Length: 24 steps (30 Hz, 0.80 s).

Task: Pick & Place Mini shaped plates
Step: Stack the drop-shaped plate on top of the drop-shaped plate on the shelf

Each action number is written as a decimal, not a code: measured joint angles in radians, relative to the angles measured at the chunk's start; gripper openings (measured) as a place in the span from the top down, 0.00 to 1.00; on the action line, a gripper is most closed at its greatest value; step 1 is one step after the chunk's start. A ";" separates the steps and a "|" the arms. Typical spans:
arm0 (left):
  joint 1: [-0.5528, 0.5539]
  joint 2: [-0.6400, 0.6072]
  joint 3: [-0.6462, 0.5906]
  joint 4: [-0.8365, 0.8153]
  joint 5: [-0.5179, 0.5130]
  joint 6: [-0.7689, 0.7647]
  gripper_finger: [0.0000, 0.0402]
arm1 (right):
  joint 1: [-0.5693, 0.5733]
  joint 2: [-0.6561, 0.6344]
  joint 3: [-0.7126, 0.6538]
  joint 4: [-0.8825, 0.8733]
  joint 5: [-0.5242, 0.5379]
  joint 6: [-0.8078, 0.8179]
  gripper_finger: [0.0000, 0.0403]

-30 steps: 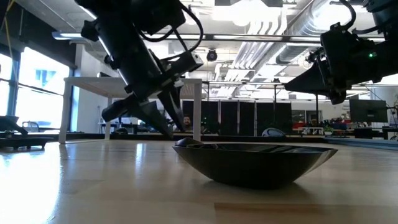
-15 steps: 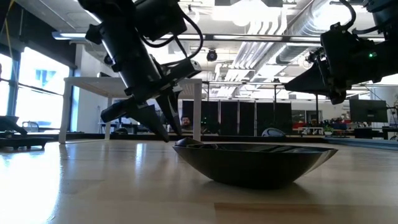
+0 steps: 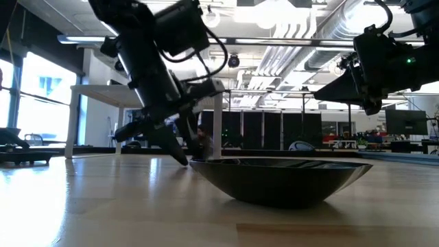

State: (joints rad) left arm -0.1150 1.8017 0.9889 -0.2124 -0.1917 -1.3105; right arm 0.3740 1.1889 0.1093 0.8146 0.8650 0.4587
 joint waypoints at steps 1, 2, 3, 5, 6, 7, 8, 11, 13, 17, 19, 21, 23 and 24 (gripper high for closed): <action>0.000 0.000 0.000 0.005 0.015 0.004 0.73 | 0.000 0.000 0.000 0.000 0.000 0.000 1.00; 0.000 0.003 -0.001 0.009 0.025 0.007 0.73 | 0.000 0.000 0.000 0.001 0.000 0.000 1.00; 0.000 0.002 -0.001 0.015 0.032 0.010 0.73 | 0.000 0.000 0.000 0.002 0.000 0.000 1.00; 0.000 0.024 0.000 0.045 0.037 0.016 0.73 | 0.000 0.000 0.001 0.006 0.000 -0.001 1.00; 0.000 0.031 0.000 0.049 0.032 0.016 0.73 | 0.000 0.000 0.001 0.007 -0.001 -0.007 1.00; 0.000 0.031 0.000 0.049 0.024 0.016 0.73 | 0.000 0.000 0.001 0.010 -0.001 -0.013 1.00; -0.001 0.032 0.000 0.048 0.020 0.021 0.74 | 0.000 0.000 0.001 0.012 -0.002 -0.014 1.00; -0.002 0.029 0.000 0.040 0.022 0.030 0.80 | 0.000 0.000 0.001 0.013 -0.001 -0.015 1.00; -0.003 0.029 -0.001 0.037 0.021 0.043 0.86 | 0.000 0.000 0.001 0.013 0.000 -0.015 1.00; -0.003 0.028 -0.001 0.040 0.017 0.098 0.97 | 0.000 0.000 0.001 0.013 0.000 -0.019 1.00; -0.003 0.010 -0.002 0.033 0.006 0.129 0.99 | 0.000 0.000 0.001 0.013 -0.002 -0.022 1.00; -0.003 -0.001 -0.003 0.024 0.006 0.154 0.98 | 0.000 0.000 0.001 0.013 -0.003 -0.022 1.00; -0.003 -0.028 0.001 -0.020 0.007 0.179 0.98 | 0.000 0.000 0.001 0.013 -0.003 -0.023 1.00; -0.003 -0.050 0.006 -0.054 0.011 0.191 0.99 | 0.000 0.000 0.001 0.013 -0.003 -0.023 1.00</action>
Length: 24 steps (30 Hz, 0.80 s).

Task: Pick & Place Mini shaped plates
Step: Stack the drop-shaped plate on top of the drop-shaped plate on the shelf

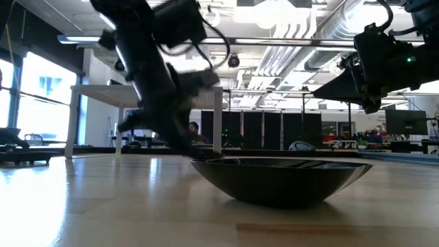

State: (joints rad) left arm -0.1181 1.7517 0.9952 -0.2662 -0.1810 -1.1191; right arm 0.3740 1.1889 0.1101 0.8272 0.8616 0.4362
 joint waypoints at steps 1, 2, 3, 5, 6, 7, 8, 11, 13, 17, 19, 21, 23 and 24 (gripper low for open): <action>0.000 -0.019 0.009 -0.016 0.015 0.005 0.99 | 0.000 0.000 0.000 -0.001 0.000 0.000 1.00; 0.000 -0.042 0.013 -0.034 0.026 0.006 0.99 | 0.000 0.000 0.000 -0.002 -0.001 0.000 1.00; -0.001 -0.073 0.012 -0.074 0.038 0.006 0.99 | 0.000 0.001 0.000 -0.003 -0.002 0.000 1.00; -0.014 -0.134 0.009 -0.125 0.040 -0.001 0.99 | 0.001 0.001 0.000 -0.012 -0.002 0.002 1.00; -0.016 -0.164 0.011 -0.146 0.038 -0.005 0.99 | 0.001 0.001 -0.001 -0.015 -0.004 0.005 1.00; -0.022 -0.203 0.011 -0.190 0.029 -0.010 0.99 | 0.001 0.001 -0.001 -0.015 -0.004 0.005 1.00; -0.028 -0.239 0.010 -0.224 0.015 -0.017 0.99 | 0.001 0.001 -0.001 -0.016 -0.003 0.005 1.00; -0.042 -0.356 0.011 -0.309 -0.051 -0.058 1.00 | 0.002 0.002 -0.001 -0.014 -0.003 0.006 1.00; -0.042 -0.429 0.011 -0.342 -0.099 -0.084 1.00 | 0.002 0.002 -0.001 -0.014 0.002 0.007 1.00; -0.039 -0.579 0.012 -0.445 -0.199 -0.173 1.00 | 0.002 0.002 -0.001 -0.007 0.000 0.007 1.00; -0.039 -0.645 0.012 -0.531 -0.276 -0.258 1.00 | 0.002 0.002 -0.001 -0.006 0.000 0.008 1.00; -0.039 -0.700 0.012 -0.612 -0.359 -0.362 1.00 | 0.002 0.002 -0.001 -0.006 0.001 0.004 1.00; -0.039 -0.747 0.011 -0.724 -0.411 -0.465 1.00 | 0.002 0.002 -0.001 -0.003 -0.002 0.003 1.00; -0.039 -0.765 0.011 -0.758 -0.436 -0.508 1.00 | 0.002 0.002 -0.001 -0.002 -0.003 0.003 1.00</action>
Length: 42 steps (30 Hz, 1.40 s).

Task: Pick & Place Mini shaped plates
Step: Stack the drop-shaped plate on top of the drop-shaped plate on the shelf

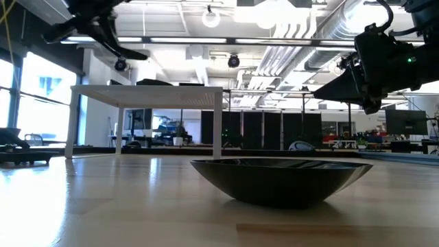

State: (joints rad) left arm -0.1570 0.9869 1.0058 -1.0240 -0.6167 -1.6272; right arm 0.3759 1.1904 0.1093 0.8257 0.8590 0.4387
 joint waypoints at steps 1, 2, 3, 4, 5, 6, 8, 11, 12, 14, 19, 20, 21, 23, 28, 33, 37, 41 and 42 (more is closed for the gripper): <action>0.000 -0.016 0.000 -0.023 -0.023 -0.040 1.00 | 0.000 0.000 0.000 0.001 -0.001 -0.001 1.00; 0.000 -0.032 0.000 -0.045 -0.047 -0.073 1.00 | 0.000 0.000 0.000 0.002 -0.002 -0.002 1.00; 0.000 -0.047 0.000 -0.062 -0.070 -0.098 1.00 | 0.000 0.000 0.000 0.003 -0.002 -0.002 1.00; 0.000 -0.060 0.000 -0.062 -0.099 -0.119 1.00 | 0.000 0.000 0.000 0.003 -0.001 -0.003 1.00; 0.000 -0.071 0.000 -0.059 -0.129 -0.136 1.00 | 0.000 0.000 0.000 0.003 -0.002 -0.009 1.00; 0.000 -0.082 0.000 -0.061 -0.152 -0.152 1.00 | 0.000 0.000 0.000 0.005 -0.001 -0.018 1.00; 0.001 -0.098 0.000 -0.080 -0.186 -0.186 1.00 | 0.000 0.000 0.000 0.011 -0.001 -0.039 0.99; 0.001 -0.103 0.000 -0.141 -0.225 -0.278 1.00 | 0.000 0.000 0.000 0.019 -0.002 -0.078 1.00; 0.001 -0.101 0.000 -0.167 -0.234 -0.308 1.00 | 0.000 0.000 0.000 0.020 -0.003 -0.086 1.00; 0.009 -0.100 0.000 -0.244 -0.242 -0.378 1.00 | 0.000 0.000 0.000 0.020 -0.004 -0.104 1.00; 0.096 -0.064 0.000 -0.275 -0.260 -0.424 1.00 | 0.000 0.000 0.000 0.020 -0.055 -0.155 1.00; 0.115 -0.061 0.000 -0.260 -0.257 -0.411 1.00 | 0.000 0.000 0.000 0.020 -0.062 -0.162 1.00; 0.137 -0.061 0.000 -0.246 -0.254 -0.386 1.00 | 0.000 0.000 0.000 0.020 -0.067 -0.170 1.00; 0.182 -0.049 0.001 -0.207 -0.244 -0.338 1.00 | 0.000 0.000 0.000 0.020 -0.076 -0.178 1.00; 0.262 -0.048 0.000 -0.185 -0.176 -0.291 1.00 | 0.000 0.000 0.000 0.017 -0.084 -0.179 1.00; 0.306 -0.047 0.000 -0.145 -0.169 -0.255 1.00 | 0.000 0.000 0.000 0.016 -0.084 -0.190 0.99; 0.355 -0.039 0.000 -0.138 -0.150 -0.225 0.99 | 0.000 0.000 0.000 0.015 -0.089 -0.197 1.00; 0.408 -0.023 0.000 -0.130 -0.115 -0.175 0.99 | 0.000 0.000 0.000 0.015 -0.088 -0.197 1.00; 0.421 -0.016 0.000 -0.119 -0.115 -0.160 0.99 | 0.000 0.000 0.000 0.015 -0.088 -0.198 1.00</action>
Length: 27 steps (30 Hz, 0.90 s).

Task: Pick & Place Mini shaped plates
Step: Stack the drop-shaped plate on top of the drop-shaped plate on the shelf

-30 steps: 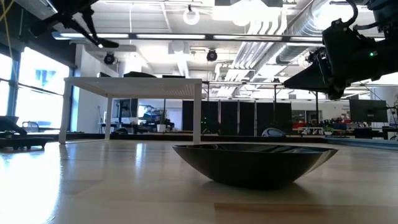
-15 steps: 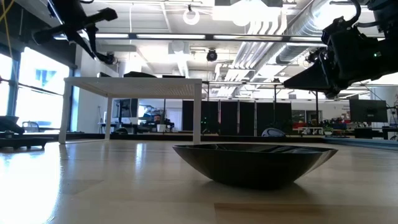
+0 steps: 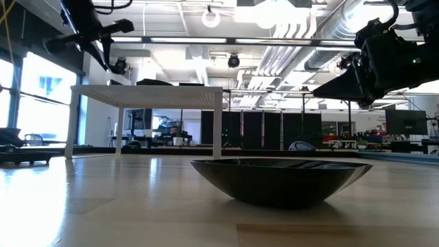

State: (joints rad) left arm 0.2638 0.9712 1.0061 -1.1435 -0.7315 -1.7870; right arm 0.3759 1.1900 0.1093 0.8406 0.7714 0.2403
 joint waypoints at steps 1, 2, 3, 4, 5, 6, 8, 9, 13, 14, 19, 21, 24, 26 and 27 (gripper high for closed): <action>0.012 0.011 0.001 0.005 0.001 0.010 0.99 | 0.000 0.000 0.000 0.000 0.000 -0.004 1.00; 0.022 0.024 0.001 0.009 0.004 0.019 0.99 | 0.000 0.000 0.000 0.000 0.000 -0.006 1.00; 0.033 0.040 0.001 0.019 0.010 0.029 0.99 | 0.000 0.000 0.000 0.000 -0.001 -0.006 1.00; 0.043 0.052 0.001 0.034 0.012 0.034 0.99 | 0.000 0.000 0.000 0.000 -0.001 -0.006 1.00; 0.052 0.060 0.001 0.043 0.012 0.041 0.98 | 0.000 0.000 0.000 0.000 -0.002 -0.006 1.00; 0.061 0.063 0.001 0.046 0.014 0.050 0.98 | 0.000 0.000 0.000 0.000 -0.004 -0.006 1.00; 0.083 0.064 0.001 0.040 0.016 0.056 0.98 | 0.000 0.000 0.000 0.000 -0.007 -0.006 1.00; 0.094 0.063 0.001 0.038 0.020 0.055 0.98 | 0.000 0.000 0.000 0.000 -0.008 -0.008 1.00; 0.103 0.063 0.001 0.038 0.053 0.055 0.98 | 0.000 0.000 0.000 0.000 -0.010 -0.017 1.00; 0.103 0.063 0.001 0.039 0.061 0.055 0.98 | 0.000 0.000 0.000 0.000 -0.010 -0.023 1.00; 0.103 0.083 0.000 0.040 0.074 0.063 0.98 | 0.000 0.000 0.000 0.000 -0.010 -0.033 1.00; 0.103 0.088 0.000 0.040 0.077 0.063 0.98 | 0.000 0.000 0.000 0.000 -0.009 -0.033 1.00; 0.103 0.096 0.000 0.042 0.079 0.071 0.97 | 0.000 0.000 0.000 0.000 -0.011 -0.033 1.00; 0.103 0.093 0.000 0.042 0.077 0.079 0.94 | 0.000 0.000 0.000 0.000 -0.019 -0.033 1.00; 0.103 0.093 0.000 0.042 0.077 0.080 0.92 | 0.000 0.000 0.000 0.000 -0.021 -0.033 1.00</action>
State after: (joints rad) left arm 0.3668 1.0639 1.0061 -1.1015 -0.6546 -1.7070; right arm 0.3759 1.1900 0.1093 0.8406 0.7507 0.2077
